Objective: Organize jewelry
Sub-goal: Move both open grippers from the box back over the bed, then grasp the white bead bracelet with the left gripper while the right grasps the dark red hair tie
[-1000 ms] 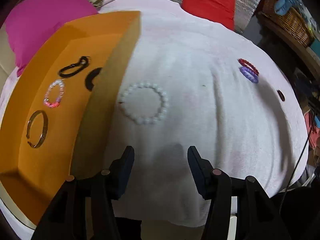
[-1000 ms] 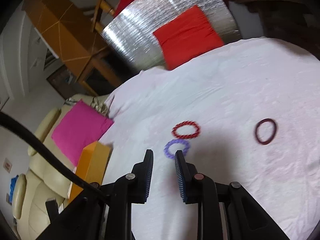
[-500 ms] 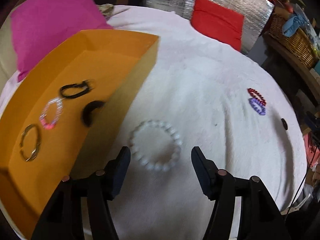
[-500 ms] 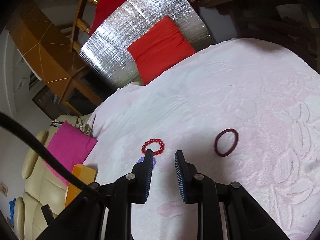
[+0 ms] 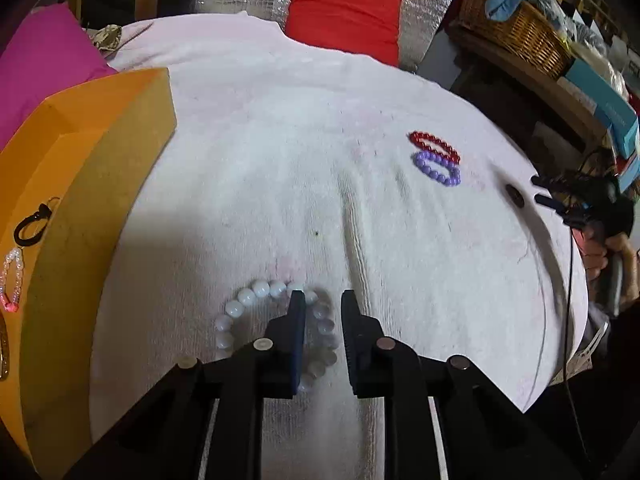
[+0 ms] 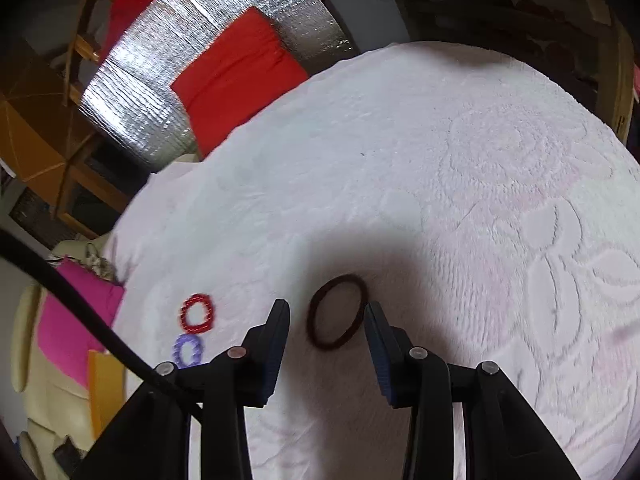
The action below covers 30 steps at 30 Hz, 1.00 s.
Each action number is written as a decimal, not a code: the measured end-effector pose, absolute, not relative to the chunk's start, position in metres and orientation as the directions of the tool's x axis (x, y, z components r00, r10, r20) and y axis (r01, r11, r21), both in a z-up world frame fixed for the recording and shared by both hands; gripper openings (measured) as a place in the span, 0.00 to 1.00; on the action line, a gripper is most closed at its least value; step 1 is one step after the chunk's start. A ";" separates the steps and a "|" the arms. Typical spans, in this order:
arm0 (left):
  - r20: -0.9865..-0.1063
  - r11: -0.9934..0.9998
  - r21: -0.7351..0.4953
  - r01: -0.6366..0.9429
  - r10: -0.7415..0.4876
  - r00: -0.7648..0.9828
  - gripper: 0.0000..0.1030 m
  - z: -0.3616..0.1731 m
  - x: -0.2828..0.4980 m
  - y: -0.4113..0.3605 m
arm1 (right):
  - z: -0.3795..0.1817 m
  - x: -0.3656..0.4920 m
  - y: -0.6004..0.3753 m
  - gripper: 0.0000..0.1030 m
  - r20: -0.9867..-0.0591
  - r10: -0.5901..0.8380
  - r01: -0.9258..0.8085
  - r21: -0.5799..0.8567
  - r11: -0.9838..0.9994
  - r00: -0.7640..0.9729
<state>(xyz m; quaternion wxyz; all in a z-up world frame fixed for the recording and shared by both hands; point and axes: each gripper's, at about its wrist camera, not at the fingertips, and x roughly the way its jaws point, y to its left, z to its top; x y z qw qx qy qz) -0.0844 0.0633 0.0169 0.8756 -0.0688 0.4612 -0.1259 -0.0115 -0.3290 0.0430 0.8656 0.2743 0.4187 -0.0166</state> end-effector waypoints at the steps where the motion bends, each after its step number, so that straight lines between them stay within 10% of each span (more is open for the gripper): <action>1: -0.788 0.958 -0.241 0.156 -0.287 0.545 0.16 0.018 -0.084 0.067 | 0.040 -0.007 -0.327 0.40 -0.745 0.176 0.267 0.433 0.861 0.643; 4: -0.782 0.956 -0.249 0.153 -0.291 0.551 0.15 0.019 -0.095 0.075 | 0.029 0.004 -0.316 0.40 -0.776 0.092 0.265 0.321 0.909 0.624; 6: -0.775 0.958 -0.247 0.144 -0.285 0.564 0.15 0.021 -0.097 0.084 | 0.020 0.010 -0.304 0.13 -0.802 0.041 0.252 0.235 0.939 0.596; 9: -0.756 0.955 -0.271 0.118 -0.288 0.588 0.18 0.026 -0.100 0.102 | 0.020 0.011 -0.280 0.05 -0.799 -0.033 0.203 0.112 0.973 0.600; 13: -0.764 0.966 -0.242 0.090 -0.247 0.597 0.57 0.026 -0.104 0.107 | 0.040 -0.004 -0.248 0.05 -0.763 0.109 0.053 0.185 0.981 0.637; 18: -0.808 0.970 -0.194 0.143 -0.241 0.538 0.57 0.015 -0.105 0.094 | 0.053 -0.026 -0.222 0.05 -0.734 0.357 -0.076 0.387 0.919 0.577; 30: -0.805 0.958 -0.121 0.261 -0.249 0.538 0.11 0.016 -0.100 0.053 | 0.038 -0.034 -0.169 0.05 -0.747 0.488 -0.183 0.458 0.870 0.452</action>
